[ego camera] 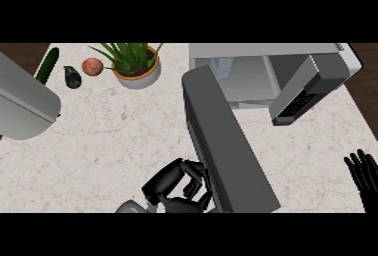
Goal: Pick up the milk, place it into the microwave and close the microwave
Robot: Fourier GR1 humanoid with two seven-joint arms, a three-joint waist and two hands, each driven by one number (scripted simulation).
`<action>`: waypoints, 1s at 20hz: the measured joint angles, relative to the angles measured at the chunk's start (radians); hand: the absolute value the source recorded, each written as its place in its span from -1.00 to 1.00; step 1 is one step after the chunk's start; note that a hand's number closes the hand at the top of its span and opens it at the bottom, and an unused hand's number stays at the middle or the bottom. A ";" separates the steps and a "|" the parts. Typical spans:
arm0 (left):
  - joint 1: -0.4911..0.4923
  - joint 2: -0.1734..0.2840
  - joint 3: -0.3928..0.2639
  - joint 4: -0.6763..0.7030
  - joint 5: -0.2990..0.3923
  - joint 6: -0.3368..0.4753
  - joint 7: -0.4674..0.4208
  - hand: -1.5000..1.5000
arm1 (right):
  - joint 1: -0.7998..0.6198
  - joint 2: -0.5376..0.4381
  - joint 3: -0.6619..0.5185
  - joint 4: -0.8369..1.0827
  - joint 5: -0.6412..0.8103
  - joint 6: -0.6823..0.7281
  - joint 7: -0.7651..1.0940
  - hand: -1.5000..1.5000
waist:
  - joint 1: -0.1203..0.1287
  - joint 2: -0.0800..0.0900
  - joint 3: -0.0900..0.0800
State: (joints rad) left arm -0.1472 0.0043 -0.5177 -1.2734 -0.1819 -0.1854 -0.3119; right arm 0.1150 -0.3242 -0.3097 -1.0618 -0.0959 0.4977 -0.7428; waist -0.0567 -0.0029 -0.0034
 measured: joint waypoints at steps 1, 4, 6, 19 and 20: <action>-0.013 0.001 -0.031 0.020 0.016 0.022 0.003 1.00 | 0.011 0.001 0.010 -0.033 -0.019 0.012 0.014 -1.00 | -0.005 0.001 0.000; -0.051 0.002 -0.123 0.054 0.075 0.097 0.034 1.00 | 0.041 -0.003 0.037 -0.132 -0.078 0.046 0.063 -1.00 | -0.016 0.002 -0.001; -0.084 0.003 -0.181 0.080 0.110 0.163 0.045 1.00 | 0.064 -0.008 0.053 -0.191 -0.118 0.067 0.095 -1.00 | -0.023 0.003 -0.001; -0.324 0.018 -0.434 0.154 0.348 0.543 0.137 1.00 | 0.071 -0.048 0.159 -0.507 -0.310 0.146 0.299 -1.00 | -0.083 0.016 -0.002; -0.343 0.017 -0.443 0.159 0.360 0.568 0.139 1.00 | 0.066 -0.053 0.164 -0.524 -0.323 0.150 0.313 -1.00 | -0.088 0.017 -0.002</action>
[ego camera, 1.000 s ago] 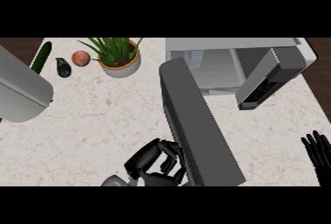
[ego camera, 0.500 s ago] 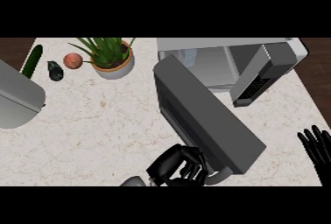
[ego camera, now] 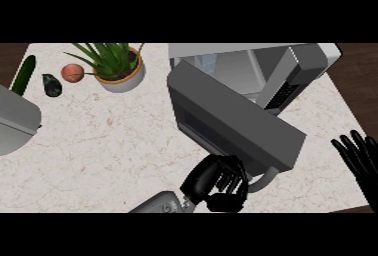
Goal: Pick up the milk, place it into the microwave and close the microwave
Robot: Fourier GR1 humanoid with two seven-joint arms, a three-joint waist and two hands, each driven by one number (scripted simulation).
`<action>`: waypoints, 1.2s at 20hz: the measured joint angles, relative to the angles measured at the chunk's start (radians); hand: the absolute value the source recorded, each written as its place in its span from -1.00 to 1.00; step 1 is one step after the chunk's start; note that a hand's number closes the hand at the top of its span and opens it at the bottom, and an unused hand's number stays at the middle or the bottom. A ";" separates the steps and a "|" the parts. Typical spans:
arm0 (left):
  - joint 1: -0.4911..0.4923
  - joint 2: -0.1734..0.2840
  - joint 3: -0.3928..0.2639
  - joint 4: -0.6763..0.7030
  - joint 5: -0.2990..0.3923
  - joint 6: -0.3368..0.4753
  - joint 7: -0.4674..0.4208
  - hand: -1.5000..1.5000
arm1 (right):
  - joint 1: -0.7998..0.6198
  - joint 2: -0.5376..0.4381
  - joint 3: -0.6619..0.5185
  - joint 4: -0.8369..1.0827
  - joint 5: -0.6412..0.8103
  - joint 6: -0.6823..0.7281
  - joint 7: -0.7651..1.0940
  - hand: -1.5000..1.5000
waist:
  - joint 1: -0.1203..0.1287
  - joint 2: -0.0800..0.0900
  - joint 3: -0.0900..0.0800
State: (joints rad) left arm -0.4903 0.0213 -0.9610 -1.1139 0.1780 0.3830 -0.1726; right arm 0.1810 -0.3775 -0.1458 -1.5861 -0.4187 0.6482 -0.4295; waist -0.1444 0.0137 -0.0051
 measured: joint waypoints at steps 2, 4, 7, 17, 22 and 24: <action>-0.036 -0.003 -0.008 0.009 0.028 0.047 0.003 1.00 | -0.002 -0.008 0.013 -0.033 -0.020 0.009 0.026 -1.00 | -0.013 0.003 -0.001; -0.064 -0.007 -0.013 0.014 0.062 0.091 -0.005 1.00 | -0.003 -0.013 0.023 -0.061 -0.041 0.017 0.047 -1.00 | -0.022 0.005 -0.001; -0.112 -0.012 -0.002 0.030 0.112 0.150 -0.012 1.00 | -0.006 -0.024 0.033 -0.099 -0.072 0.027 0.072 -1.00 | -0.040 0.010 -0.002; -0.298 -0.020 0.059 0.147 0.254 0.270 -0.037 1.00 | -0.003 -0.042 0.049 -0.183 -0.150 0.013 0.150 -1.00 | -0.086 0.026 -0.001; -0.368 -0.022 0.092 0.215 0.330 0.268 -0.063 1.00 | -0.007 -0.063 0.038 -0.205 -0.186 0.002 0.182 -1.00 | -0.098 0.037 0.000; -0.392 -0.022 0.108 0.240 0.360 0.267 -0.077 1.00 | -0.006 -0.068 0.036 -0.210 -0.200 -0.003 0.194 -1.00 | -0.101 0.040 0.000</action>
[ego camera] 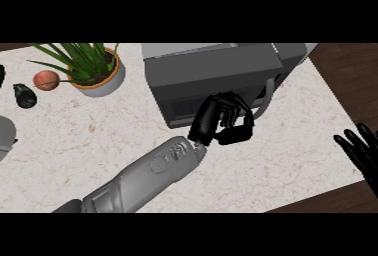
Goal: Pick up the milk, place it into the microwave and close the microwave
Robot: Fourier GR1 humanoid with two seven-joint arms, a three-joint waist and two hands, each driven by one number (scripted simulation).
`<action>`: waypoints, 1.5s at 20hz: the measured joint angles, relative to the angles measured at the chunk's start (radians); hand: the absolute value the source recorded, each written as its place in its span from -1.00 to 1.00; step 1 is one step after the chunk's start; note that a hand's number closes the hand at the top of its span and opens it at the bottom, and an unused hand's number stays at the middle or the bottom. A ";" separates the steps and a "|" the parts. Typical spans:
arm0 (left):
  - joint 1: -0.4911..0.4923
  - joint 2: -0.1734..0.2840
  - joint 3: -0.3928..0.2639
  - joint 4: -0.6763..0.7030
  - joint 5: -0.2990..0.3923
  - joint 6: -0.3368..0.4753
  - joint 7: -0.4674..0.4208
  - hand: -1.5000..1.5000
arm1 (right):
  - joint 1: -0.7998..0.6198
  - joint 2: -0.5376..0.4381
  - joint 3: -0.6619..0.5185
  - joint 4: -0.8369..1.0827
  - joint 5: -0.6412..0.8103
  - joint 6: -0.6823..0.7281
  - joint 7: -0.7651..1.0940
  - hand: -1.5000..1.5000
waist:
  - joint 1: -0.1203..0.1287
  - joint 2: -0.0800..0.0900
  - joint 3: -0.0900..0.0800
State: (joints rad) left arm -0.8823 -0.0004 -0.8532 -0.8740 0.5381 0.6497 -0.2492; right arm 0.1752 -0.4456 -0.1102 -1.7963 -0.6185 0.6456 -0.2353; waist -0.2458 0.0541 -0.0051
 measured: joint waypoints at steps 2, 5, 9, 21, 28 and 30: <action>-0.023 0.000 0.014 0.024 0.028 -0.005 -0.014 1.00 | -0.006 -0.007 -0.002 -0.006 -0.013 -0.004 0.011 -1.00 | -0.003 0.004 0.000; -0.036 0.000 0.023 0.042 0.070 -0.008 -0.031 1.00 | -0.012 -0.017 -0.007 -0.020 -0.031 -0.007 0.024 -1.00 | -0.013 0.007 0.000; -0.037 0.000 0.027 0.046 0.121 -0.021 -0.060 1.00 | -0.019 -0.028 -0.014 -0.034 -0.054 -0.016 0.041 -1.00 | -0.015 0.007 0.001; -0.030 -0.001 0.043 0.042 0.245 -0.038 -0.144 1.00 | -0.024 -0.053 -0.037 -0.052 -0.120 -0.018 0.064 -1.00 | -0.026 0.011 0.004; -0.035 -0.001 0.027 0.050 0.279 -0.022 -0.203 1.00 | -0.032 -0.073 -0.034 -0.076 -0.152 0.007 0.073 -1.00 | -0.027 0.016 0.004; -0.034 -0.001 0.024 0.051 0.290 -0.015 -0.219 1.00 | -0.033 -0.079 -0.032 -0.083 -0.162 0.014 0.076 -1.00 | -0.030 0.017 0.004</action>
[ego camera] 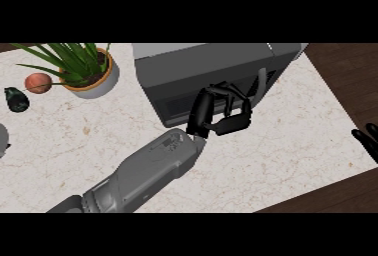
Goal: Pick up the milk, place it into the microwave and close the microwave
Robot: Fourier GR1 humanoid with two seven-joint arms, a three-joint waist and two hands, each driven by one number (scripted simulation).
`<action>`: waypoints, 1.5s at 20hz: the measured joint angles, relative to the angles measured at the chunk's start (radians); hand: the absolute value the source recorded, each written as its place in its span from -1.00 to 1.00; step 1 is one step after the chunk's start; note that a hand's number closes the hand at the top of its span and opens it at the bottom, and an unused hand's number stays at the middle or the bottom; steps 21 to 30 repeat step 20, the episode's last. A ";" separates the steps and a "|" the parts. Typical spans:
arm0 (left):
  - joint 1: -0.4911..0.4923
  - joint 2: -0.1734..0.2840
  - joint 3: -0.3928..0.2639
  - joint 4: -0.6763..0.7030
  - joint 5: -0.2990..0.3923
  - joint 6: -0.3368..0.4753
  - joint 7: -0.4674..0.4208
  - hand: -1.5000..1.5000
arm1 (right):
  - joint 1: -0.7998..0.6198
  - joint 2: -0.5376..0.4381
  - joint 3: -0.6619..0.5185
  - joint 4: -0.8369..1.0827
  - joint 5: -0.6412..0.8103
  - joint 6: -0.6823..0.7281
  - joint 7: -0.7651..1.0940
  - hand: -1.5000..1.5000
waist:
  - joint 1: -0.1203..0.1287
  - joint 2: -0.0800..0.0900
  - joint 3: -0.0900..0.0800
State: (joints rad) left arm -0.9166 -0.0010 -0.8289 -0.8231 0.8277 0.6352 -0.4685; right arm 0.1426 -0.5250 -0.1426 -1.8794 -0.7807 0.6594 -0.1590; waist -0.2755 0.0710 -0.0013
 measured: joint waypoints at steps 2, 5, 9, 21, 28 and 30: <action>-0.001 0.000 -0.003 0.001 0.009 0.003 -0.016 1.00 | -0.001 -0.005 0.003 -0.006 -0.009 0.007 0.004 -1.00 | 0.000 0.002 0.000; -0.001 0.000 -0.006 0.003 0.022 0.008 -0.038 1.00 | -0.004 -0.016 0.002 -0.013 -0.027 0.016 0.008 -1.00 | -0.003 0.004 0.000; -0.002 0.000 -0.011 0.006 0.038 0.017 -0.066 1.00 | -0.003 -0.027 0.004 -0.021 -0.042 0.026 0.015 -1.00 | -0.006 0.006 0.001; -0.003 0.000 -0.020 0.015 0.078 0.041 -0.131 1.00 | -0.004 -0.054 0.009 -0.047 -0.080 0.038 0.035 -1.00 | -0.017 0.011 0.000; -0.003 0.000 -0.020 0.015 0.078 0.041 -0.131 1.00 | -0.004 -0.054 0.009 -0.047 -0.080 0.038 0.035 -1.00 | -0.017 0.011 0.000; -0.003 0.000 -0.020 0.015 0.078 0.041 -0.131 1.00 | -0.004 -0.054 0.009 -0.047 -0.080 0.038 0.035 -1.00 | -0.017 0.011 0.000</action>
